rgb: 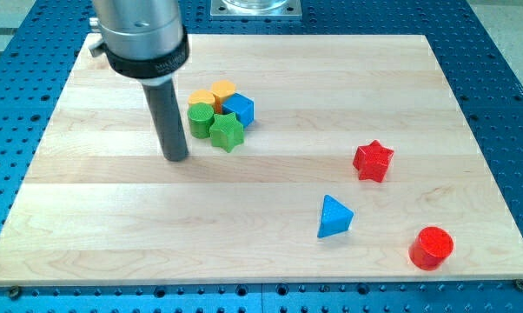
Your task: Push the red star into the group of blocks
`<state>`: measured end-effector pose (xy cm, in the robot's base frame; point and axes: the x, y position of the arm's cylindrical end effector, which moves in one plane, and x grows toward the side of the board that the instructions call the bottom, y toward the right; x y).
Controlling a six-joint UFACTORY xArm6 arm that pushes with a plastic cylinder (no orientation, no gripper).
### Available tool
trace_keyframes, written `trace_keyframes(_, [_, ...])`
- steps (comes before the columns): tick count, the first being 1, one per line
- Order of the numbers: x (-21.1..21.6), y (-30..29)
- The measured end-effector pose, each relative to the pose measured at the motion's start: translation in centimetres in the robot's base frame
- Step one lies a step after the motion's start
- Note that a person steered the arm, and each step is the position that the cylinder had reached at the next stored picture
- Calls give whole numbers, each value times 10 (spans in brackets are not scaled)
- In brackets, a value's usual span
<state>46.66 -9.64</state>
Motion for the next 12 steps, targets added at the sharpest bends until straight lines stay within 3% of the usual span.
trace_keyframes(2, [53,93])
trace_keyframes(4, [54,249])
trace_keyframes(5, [40,255])
trace_keyframes(6, [14,176])
trace_keyframes(8, [9,272])
trace_keyframes(12, [-50,284])
